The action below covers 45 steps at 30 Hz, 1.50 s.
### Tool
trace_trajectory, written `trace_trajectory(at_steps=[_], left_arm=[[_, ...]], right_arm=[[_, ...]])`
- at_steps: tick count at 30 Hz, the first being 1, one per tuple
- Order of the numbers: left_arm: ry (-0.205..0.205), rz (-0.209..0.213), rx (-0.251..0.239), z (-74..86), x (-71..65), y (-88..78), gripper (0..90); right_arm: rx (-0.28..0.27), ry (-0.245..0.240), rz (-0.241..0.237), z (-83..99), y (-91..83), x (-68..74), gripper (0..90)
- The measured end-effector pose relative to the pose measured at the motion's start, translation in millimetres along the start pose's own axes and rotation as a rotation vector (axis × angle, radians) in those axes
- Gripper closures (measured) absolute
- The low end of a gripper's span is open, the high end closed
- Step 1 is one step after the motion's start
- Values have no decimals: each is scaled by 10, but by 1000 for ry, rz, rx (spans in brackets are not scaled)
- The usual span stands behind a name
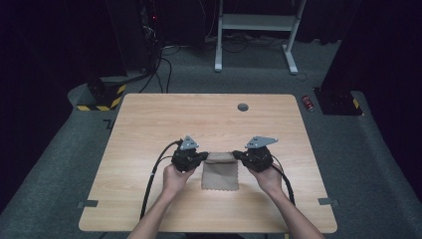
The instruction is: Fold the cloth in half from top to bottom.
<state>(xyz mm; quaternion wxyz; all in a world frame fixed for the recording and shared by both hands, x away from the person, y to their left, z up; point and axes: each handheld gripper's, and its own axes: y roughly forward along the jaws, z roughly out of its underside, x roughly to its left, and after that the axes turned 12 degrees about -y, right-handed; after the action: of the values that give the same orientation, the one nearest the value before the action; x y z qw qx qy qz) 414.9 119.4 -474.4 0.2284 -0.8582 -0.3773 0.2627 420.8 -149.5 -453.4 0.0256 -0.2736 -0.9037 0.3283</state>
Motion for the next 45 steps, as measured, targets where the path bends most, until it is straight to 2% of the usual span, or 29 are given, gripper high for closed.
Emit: trace_trajectory(at_steps=[9, 13, 37, 45], left_arm=[[-4, 5, -14, 42, -23, -44, 887], [8, 4, -16, 57, -36, -63, 886], [14, 23, -5, 193, -107, -77, 886], [44, 10, 14, 250, -141, -83, 886]], right_arm=[[-7, 5, -15, 28, -28, 40, 890], [-10, 4, -18, 36, -44, 56, 890], [-8, 3, -33, 162, -82, 163, 890], [4, -6, -43, 246, -67, 239, 890]])
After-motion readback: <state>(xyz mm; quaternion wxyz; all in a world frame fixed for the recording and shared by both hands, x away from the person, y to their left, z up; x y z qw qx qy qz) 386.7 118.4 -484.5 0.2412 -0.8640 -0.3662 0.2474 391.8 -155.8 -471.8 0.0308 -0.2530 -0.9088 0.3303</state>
